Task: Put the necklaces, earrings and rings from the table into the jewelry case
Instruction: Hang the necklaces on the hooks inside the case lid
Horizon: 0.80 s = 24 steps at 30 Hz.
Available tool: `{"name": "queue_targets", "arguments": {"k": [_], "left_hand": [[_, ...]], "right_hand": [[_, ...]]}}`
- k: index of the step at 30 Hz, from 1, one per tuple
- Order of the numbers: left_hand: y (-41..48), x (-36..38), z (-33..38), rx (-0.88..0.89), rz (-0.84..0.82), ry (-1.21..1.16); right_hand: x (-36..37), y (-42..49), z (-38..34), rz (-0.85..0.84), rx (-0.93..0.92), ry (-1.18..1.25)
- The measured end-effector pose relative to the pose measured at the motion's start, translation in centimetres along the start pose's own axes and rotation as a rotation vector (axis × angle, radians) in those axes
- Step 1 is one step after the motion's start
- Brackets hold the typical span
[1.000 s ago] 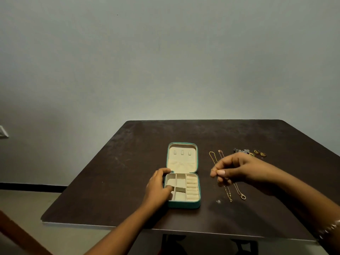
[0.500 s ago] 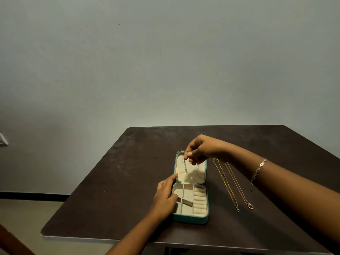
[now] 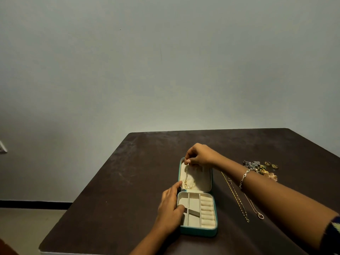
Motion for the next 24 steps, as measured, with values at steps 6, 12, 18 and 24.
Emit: {"name": "queue_targets", "arguments": {"k": [6, 12, 18, 24], "left_hand": [[-0.1, 0.0, 0.3, 0.006, -0.006, 0.012], [-0.2, -0.1, 0.4, 0.01, -0.003, 0.016], [-0.1, 0.0, 0.3, -0.005, 0.0, 0.021], [-0.1, -0.1, 0.4, -0.011, 0.004, 0.034]], "right_hand": [[-0.1, -0.3, -1.4, 0.197, -0.167, -0.327], [0.5, -0.8, -1.9, 0.309, -0.251, -0.537], [0.8, -1.2, -2.2, 0.424, -0.335, -0.566], [0.7, 0.3, 0.1, 0.473, -0.171, -0.349]]}}
Point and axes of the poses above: each hand's wrist, its own y-axis towards the middle knuckle, its own x-axis out of the palm, z = x × y, the point moved 9 cm from there along y, towards the middle knuckle, and after that the axes turned 13 degrees about -y, right-handed, at the moved point
